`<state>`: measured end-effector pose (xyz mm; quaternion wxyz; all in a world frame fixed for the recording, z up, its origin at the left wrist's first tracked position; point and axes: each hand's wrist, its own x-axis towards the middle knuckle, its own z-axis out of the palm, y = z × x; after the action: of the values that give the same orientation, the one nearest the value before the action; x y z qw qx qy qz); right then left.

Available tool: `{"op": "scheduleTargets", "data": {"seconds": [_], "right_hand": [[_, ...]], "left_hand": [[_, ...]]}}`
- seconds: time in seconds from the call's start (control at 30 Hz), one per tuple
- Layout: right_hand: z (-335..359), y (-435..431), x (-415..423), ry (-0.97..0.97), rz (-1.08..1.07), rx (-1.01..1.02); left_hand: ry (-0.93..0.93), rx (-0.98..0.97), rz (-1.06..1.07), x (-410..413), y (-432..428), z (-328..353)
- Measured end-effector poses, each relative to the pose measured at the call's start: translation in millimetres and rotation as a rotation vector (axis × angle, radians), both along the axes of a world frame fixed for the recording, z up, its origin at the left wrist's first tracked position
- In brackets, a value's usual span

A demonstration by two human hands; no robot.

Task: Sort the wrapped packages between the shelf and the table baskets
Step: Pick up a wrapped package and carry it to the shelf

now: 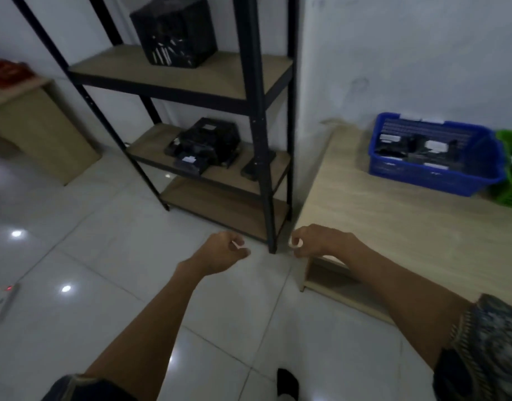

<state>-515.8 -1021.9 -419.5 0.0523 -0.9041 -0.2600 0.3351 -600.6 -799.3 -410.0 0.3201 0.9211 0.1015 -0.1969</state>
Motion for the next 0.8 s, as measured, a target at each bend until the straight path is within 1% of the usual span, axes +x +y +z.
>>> {"op": "scheduleTargets", "data": {"seconds": [0.1,0.2,0.37,0.5,0.6,0.8], "right_hand": [[-7,63,28,0.046,0.029,-0.035],[-11,124,53,0.058,0.038,-0.012],[-18,222,91,0.078,0.065,-0.044],[-33,296,122,0.059,-0.006,-0.044],[-47,349,139,0.088,-0.066,-0.045],[-64,427,176,0.107,-0.205,0.041]], "left_hand": [[0.076,0.069,-0.036,18,64,-1],[0.052,0.062,0.043,39,128,1],[0.078,0.064,0.041,78,229,-14],[0.074,0.05,0.005,117,311,-31],[0.079,0.027,-0.018,141,367,-41],[0.06,0.048,-0.028,202,458,-57]]}}
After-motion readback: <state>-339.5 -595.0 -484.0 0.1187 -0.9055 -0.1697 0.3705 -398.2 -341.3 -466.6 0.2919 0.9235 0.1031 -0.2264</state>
